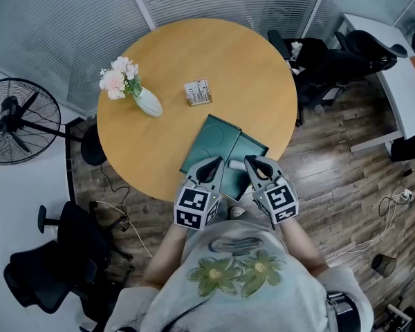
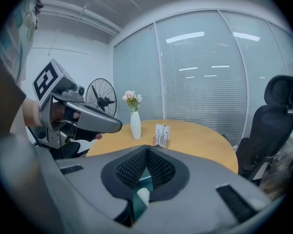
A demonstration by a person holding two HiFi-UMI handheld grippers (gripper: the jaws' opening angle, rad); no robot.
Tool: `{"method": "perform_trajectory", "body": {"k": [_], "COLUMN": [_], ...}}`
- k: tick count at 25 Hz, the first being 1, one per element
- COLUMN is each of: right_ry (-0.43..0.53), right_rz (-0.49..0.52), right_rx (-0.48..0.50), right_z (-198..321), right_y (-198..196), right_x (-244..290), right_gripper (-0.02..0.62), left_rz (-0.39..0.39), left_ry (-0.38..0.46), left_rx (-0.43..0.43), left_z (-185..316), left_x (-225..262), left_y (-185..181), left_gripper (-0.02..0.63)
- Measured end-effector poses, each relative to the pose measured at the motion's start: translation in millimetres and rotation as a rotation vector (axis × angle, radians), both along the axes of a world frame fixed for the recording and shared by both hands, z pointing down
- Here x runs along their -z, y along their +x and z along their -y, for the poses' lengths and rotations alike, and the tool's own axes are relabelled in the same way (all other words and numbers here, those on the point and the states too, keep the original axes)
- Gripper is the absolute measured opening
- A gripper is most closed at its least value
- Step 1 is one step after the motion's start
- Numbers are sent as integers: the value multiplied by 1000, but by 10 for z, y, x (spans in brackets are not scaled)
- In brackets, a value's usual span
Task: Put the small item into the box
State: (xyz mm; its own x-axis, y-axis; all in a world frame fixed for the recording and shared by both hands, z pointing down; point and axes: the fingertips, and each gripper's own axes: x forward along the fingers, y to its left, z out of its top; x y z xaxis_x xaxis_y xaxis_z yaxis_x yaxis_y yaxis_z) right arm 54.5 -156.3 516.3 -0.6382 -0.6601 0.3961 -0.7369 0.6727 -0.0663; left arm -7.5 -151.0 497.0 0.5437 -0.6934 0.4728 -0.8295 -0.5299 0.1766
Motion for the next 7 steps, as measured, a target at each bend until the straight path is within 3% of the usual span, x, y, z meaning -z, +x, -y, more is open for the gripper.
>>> {"method": "perform_trajectory", "body": {"k": [7], "right_ry": [-1], "right_rz": [-4], "right_rx": [2], "right_z": [13], "right_y": [-11], "right_x": [-14], "right_gripper": [3], "left_rz": [1], "left_ry": [0], "left_rx": [-6], "left_z": [24], "left_x": [-16], "left_y": [11], "left_gripper": [0]}}
